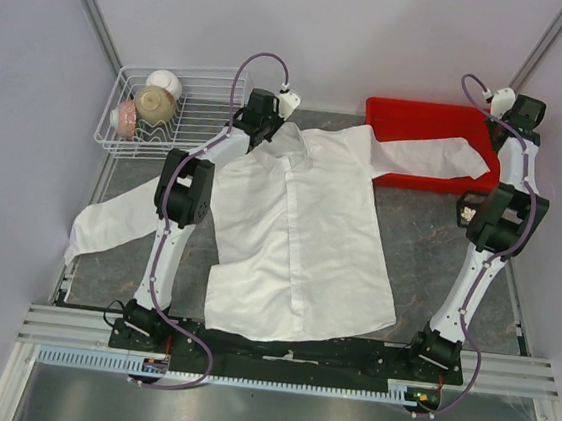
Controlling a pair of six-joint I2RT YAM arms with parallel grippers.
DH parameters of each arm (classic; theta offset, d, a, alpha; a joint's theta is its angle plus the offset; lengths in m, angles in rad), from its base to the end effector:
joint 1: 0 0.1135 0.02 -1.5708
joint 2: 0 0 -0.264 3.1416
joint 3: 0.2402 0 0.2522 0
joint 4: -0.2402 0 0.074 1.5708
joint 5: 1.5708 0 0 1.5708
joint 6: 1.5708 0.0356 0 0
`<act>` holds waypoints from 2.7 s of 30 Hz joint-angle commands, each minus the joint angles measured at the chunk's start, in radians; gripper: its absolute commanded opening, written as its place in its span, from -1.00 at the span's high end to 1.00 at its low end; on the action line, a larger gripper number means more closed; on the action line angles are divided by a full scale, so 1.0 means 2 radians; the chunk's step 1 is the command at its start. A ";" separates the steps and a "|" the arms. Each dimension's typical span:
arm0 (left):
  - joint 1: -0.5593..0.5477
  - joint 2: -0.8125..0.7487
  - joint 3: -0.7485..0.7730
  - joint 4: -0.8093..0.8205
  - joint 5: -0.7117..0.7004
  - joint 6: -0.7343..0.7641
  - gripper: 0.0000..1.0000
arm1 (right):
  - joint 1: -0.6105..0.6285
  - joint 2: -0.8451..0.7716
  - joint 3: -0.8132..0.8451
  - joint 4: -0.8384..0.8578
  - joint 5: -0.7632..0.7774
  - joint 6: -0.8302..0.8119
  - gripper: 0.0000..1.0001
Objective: Pin the brooch onto the clothing
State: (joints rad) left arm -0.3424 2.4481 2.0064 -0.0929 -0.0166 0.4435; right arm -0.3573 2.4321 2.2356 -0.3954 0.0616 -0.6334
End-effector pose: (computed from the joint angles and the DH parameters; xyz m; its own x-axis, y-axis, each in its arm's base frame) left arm 0.5319 -0.1889 0.1759 -0.2952 0.5607 -0.7736 0.4970 0.7816 0.3769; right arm 0.5268 -0.1990 0.2354 -0.6563 -0.3856 -0.6486 0.0106 0.8548 -0.5189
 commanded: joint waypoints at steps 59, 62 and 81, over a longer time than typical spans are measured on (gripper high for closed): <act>0.005 0.011 0.020 0.019 0.005 -0.011 0.97 | 0.024 0.066 0.020 -0.025 -0.123 0.197 -0.15; 0.004 0.012 0.022 0.019 0.005 -0.010 0.97 | 0.024 0.072 0.023 -0.034 -0.117 0.193 -0.15; 0.006 0.012 0.021 0.017 0.000 -0.006 0.97 | 0.012 0.068 0.074 -0.047 -0.084 0.165 0.67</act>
State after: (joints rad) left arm -0.3420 2.4611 2.0098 -0.0944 -0.0166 0.4435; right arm -0.3164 2.5855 2.3253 -0.5014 -0.1242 -0.2813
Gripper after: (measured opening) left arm 0.029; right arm 0.194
